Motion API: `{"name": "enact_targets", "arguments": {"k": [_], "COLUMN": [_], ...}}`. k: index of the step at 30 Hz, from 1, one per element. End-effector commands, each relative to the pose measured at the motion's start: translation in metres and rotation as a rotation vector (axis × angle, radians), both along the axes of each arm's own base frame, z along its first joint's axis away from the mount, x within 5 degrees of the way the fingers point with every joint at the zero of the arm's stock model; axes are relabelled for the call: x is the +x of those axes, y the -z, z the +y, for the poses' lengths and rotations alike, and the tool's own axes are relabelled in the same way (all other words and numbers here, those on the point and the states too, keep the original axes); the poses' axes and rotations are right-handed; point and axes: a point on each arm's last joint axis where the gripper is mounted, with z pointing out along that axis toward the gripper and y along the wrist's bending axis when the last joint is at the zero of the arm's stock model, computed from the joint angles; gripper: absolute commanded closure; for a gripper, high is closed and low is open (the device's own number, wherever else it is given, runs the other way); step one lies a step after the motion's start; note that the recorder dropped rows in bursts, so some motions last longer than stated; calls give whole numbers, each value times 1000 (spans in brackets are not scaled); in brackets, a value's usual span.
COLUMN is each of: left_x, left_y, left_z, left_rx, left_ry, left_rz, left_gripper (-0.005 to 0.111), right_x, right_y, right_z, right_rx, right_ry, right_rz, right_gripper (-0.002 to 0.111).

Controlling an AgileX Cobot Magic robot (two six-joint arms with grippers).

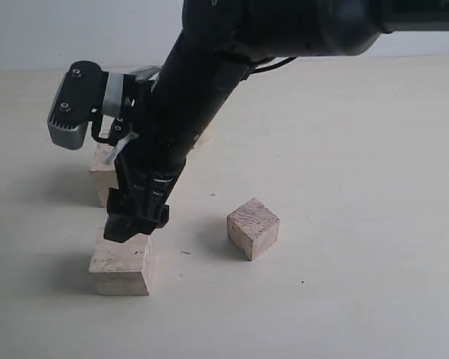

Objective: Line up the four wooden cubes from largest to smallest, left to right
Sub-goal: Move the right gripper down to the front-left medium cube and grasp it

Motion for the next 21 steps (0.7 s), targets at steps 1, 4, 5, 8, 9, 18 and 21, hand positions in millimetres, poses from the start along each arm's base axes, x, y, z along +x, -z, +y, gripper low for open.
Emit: {"name": "enact_targets", "arguments": {"k": [1,4,5,8,9,18,21], "left_x": [0,0,0,0,0,0,0], "left_y": [-1,-1,-1,-1,-1,-1,-1], "left_z": [0,0,0,0,0,0,0], "left_rx": [2,2,2,2,2,2,2], "left_ry": [3,3,3,3,3,3,3], "left_rz": [-17,-17,-17,-17,-17,-17,-17], "left_gripper": [107,107,107,107,107,107,107], "right_x": [0,1,1,2,1,2,-3], "right_y": [18,29,32,38,39,49,50], "right_z": [6,8,8,9,10,12,14], "right_rx": [-4,-22,-28,-38,-37,-49,-55], "right_ry": [5,11,11,11,15,25,9], "right_rz": [48,73,78,84,93,121,115], "right_gripper": [28,28,28,28,28,28,28]}}
